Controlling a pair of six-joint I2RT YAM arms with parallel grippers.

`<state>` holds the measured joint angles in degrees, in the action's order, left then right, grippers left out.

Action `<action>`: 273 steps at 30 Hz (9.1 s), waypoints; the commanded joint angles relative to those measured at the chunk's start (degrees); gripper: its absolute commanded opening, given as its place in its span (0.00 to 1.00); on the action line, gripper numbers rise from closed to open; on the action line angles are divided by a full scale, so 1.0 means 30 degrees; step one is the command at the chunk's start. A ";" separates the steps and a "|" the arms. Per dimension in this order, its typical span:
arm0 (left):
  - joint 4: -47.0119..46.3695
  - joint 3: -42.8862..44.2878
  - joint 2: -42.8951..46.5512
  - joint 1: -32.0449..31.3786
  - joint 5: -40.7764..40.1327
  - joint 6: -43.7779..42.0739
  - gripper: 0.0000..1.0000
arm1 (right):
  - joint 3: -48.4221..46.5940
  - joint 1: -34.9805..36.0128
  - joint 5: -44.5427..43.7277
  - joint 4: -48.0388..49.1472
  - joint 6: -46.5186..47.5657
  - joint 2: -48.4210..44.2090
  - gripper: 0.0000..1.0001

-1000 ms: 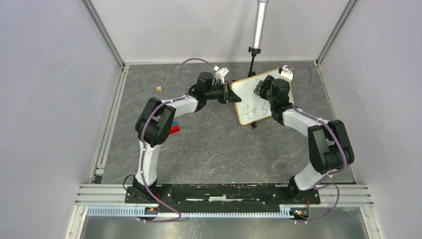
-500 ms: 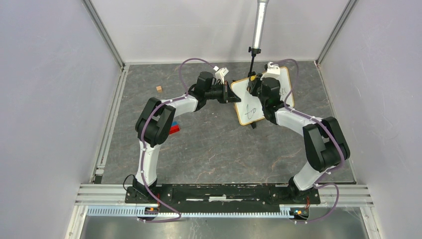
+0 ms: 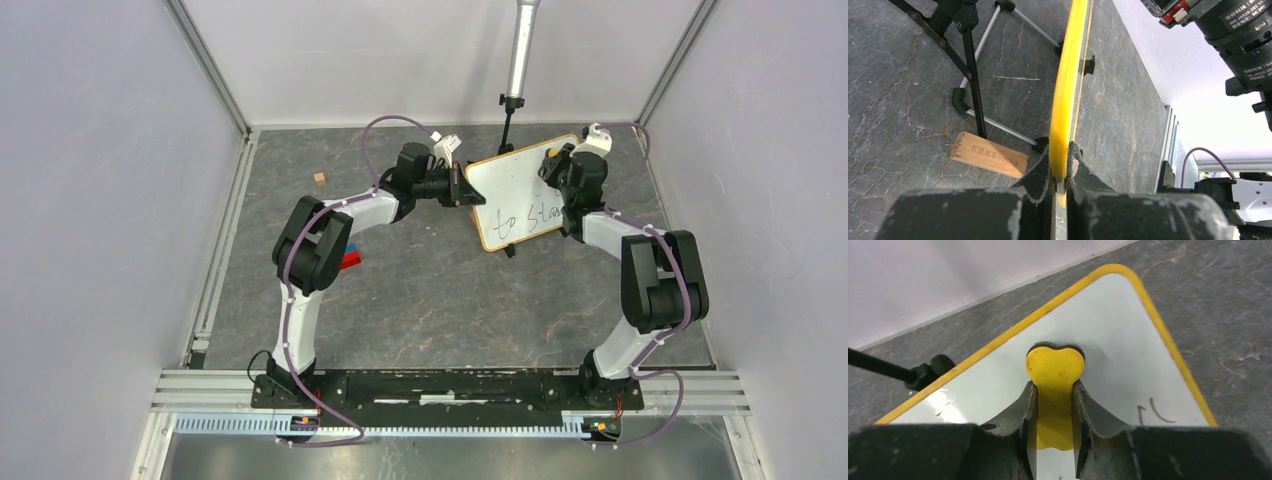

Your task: Erase the whiteboard

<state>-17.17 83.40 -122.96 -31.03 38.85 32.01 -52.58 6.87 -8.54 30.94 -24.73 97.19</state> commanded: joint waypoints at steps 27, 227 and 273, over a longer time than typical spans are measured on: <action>0.3174 -0.0156 -0.0427 -0.0121 -0.1261 -0.3302 0.02 | 0.2389 0.0560 -0.0033 0.0396 0.0958 -0.0281 0.19; 0.4690 0.0436 -0.0398 -0.0352 -0.2138 -0.4516 0.02 | 0.8797 0.3806 -0.2889 -0.0077 -0.1618 -0.2887 0.09; 0.5397 0.1220 -0.0860 -0.0341 -0.1613 -0.4670 0.02 | 0.9658 0.7076 -0.1264 0.5340 0.0867 -0.2878 0.18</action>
<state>-9.06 87.61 -122.96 -31.77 39.35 25.15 -18.79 23.75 -16.01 47.62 -24.75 85.95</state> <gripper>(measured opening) 0.079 0.256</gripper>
